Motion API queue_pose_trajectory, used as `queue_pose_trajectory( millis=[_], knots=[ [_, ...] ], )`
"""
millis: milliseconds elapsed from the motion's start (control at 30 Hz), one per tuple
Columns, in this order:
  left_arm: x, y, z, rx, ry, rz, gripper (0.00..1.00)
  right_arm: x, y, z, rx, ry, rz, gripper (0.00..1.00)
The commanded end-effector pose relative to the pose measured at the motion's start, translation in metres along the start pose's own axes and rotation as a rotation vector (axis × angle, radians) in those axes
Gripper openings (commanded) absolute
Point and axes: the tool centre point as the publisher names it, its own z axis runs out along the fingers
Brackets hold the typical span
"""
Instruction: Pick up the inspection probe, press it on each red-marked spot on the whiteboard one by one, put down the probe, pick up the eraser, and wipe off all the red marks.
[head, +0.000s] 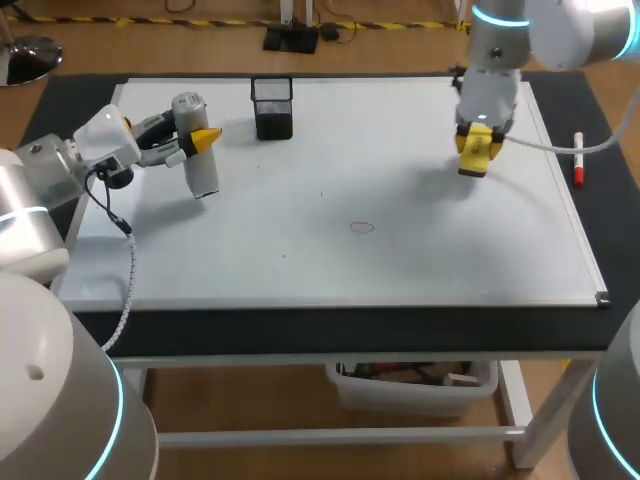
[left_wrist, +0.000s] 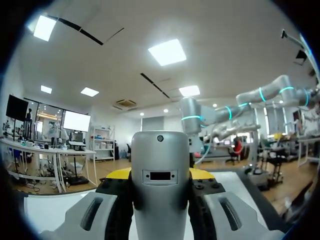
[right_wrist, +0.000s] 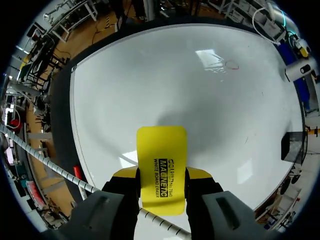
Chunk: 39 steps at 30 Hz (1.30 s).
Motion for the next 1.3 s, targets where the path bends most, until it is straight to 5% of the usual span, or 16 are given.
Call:
queue_pose_trajectory(
  millis=[33, 467, 1300],
  knots=[
    [0.0, 0.0, 0.0, 0.002, -0.002, 0.002, 0.0, -0.024, 0.028, 0.001, 0.034, 0.026, -0.057, 0.0],
    [0.0, 0.0, 0.0, 0.002, -0.002, 0.002, 0.0, -0.099, 0.101, 0.003, 0.017, 0.007, -0.251, 0.0],
    [0.0, 0.0, 0.0, 0.002, -0.002, 0.002, 0.0, -0.169, 0.189, 0.025, -0.006, -0.03, -0.43, 0.0]
  ],
)
